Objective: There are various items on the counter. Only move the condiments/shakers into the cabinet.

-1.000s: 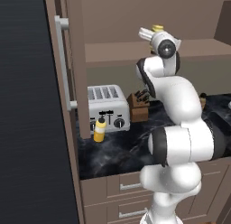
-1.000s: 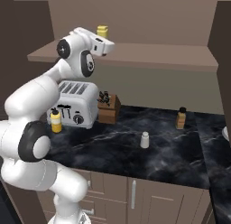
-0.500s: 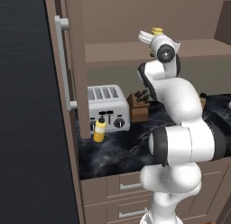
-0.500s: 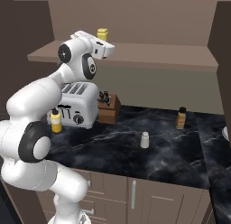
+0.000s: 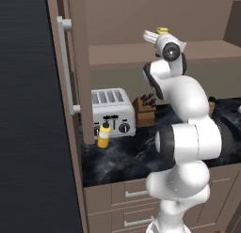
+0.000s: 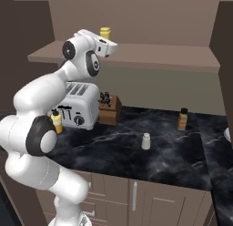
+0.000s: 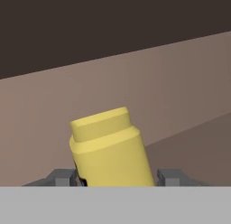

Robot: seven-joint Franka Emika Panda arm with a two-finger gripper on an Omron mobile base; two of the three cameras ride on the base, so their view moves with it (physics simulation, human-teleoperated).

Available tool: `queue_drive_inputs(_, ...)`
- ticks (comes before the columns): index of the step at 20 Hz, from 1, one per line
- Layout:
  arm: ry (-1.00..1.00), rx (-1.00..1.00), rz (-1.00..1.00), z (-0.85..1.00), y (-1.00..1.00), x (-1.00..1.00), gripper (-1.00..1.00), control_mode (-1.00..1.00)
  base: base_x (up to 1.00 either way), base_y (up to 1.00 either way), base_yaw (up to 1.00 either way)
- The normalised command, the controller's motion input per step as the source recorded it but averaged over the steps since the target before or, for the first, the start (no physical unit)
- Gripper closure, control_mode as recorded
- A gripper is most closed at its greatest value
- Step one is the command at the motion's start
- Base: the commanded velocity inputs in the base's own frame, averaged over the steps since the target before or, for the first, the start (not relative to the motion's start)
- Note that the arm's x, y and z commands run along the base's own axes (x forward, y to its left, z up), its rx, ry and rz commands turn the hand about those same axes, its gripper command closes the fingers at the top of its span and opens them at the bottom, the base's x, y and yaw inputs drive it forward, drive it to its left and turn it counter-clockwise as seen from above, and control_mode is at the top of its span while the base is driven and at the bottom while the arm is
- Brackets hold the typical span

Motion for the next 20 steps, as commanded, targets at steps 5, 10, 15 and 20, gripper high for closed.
queue_drive_inputs(5,0.02,0.00,0.00,-0.18,0.00,0.28,1.00,-1.00,0.00,0.00,0.00)
queue_drive_inputs(10,0.00,-0.02,0.00,-0.22,0.00,0.21,1.00,-1.00,0.00,0.00,0.00)
queue_drive_inputs(15,0.00,0.00,0.00,-0.05,0.00,0.02,-1.00,-1.00,0.00,0.00,0.00)
queue_drive_inputs(20,0.00,0.00,0.00,0.00,0.00,-0.02,-1.00,-1.00,0.00,0.00,0.00)
